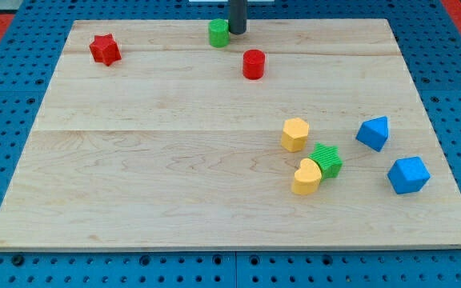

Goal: Move your arm to the yellow heart

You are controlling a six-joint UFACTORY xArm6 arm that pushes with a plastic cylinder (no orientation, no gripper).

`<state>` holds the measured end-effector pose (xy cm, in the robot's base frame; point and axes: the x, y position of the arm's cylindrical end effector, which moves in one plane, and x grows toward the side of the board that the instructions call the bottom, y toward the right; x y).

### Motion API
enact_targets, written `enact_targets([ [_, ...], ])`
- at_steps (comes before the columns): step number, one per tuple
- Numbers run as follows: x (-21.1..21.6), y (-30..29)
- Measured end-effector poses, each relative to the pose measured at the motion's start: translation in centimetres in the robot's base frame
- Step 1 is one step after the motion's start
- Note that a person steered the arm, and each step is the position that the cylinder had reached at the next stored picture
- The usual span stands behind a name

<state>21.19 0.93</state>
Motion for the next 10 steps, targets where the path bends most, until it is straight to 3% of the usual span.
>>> enact_targets([
  [2,1.5,1.4],
  [3,2.2,8.9],
  [4,5.6,14.9],
  [5,12.4,15.7],
  [7,20.1,24.7],
  [8,26.4,28.1],
  [9,34.2,27.0],
  [10,39.3,22.0],
])
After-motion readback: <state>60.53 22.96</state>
